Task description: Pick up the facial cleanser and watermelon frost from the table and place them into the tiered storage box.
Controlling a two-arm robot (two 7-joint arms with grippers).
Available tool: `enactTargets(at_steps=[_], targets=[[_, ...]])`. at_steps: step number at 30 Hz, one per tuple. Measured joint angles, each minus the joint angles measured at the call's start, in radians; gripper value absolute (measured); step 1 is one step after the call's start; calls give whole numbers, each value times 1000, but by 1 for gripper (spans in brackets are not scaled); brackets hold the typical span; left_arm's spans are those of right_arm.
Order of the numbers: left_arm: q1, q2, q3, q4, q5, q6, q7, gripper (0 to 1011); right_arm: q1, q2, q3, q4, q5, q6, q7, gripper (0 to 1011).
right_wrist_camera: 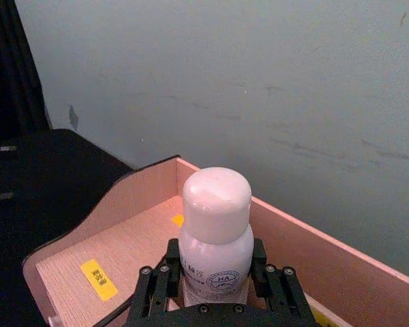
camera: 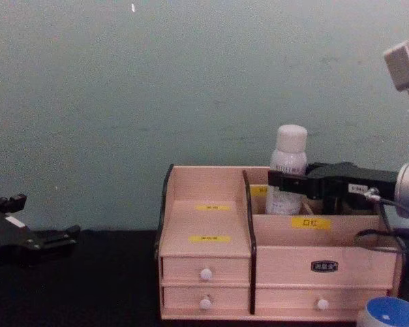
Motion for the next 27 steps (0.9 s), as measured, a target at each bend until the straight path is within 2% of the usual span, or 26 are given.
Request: enactTargets(at_steps=[27], targets=[[0, 0, 0, 0, 0, 0, 0, 1001, 15, -21, 4, 48, -24, 14, -4, 589]])
